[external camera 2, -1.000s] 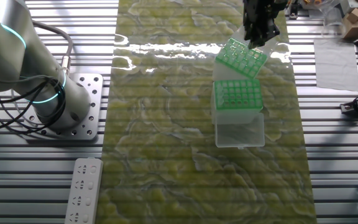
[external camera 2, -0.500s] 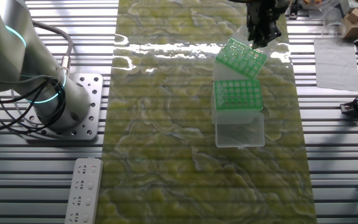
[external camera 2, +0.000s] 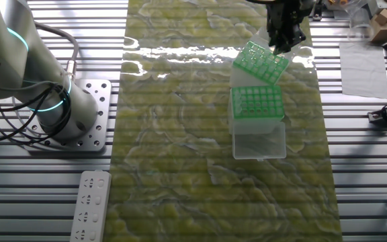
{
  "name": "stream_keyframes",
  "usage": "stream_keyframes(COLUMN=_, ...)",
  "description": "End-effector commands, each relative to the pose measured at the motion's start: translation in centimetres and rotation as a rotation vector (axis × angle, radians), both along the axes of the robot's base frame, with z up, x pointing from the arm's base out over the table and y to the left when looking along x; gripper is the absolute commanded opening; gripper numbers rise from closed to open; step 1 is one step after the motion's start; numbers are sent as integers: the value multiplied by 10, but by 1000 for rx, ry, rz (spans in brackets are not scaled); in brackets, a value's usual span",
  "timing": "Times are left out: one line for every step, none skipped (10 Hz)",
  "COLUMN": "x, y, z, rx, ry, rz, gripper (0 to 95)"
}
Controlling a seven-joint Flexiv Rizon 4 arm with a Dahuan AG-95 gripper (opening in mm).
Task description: Transfer all large pipette tips from one holder to another
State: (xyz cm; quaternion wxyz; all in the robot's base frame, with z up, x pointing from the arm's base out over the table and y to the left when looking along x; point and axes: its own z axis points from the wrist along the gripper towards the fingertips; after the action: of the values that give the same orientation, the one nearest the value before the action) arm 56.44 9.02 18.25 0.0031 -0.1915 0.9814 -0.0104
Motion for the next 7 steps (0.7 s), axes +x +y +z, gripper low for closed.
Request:
stream_keyframes(x=5, y=-9, z=-2, rx=0, ry=3, rz=23, gripper=190)
stream_keyframes(x=8, y=-13, z=-5, rx=0, ry=3, rz=29, gripper=190)
stream_keyframes(x=9, y=-14, z=-9, rx=-1, ry=3, rz=32, gripper=190)
stream_keyframes(x=9, y=-17, z=-13, rx=-2, ry=1, rz=35, gripper=190)
stream_keyframes(x=8, y=-20, z=-16, rx=0, ry=-5, rz=40, gripper=190)
stream_keyframes(x=8, y=-20, z=-17, rx=0, ry=-6, rz=40, gripper=190)
stream_keyframes(x=8, y=-21, z=-19, rx=-1, ry=-7, rz=41, gripper=190)
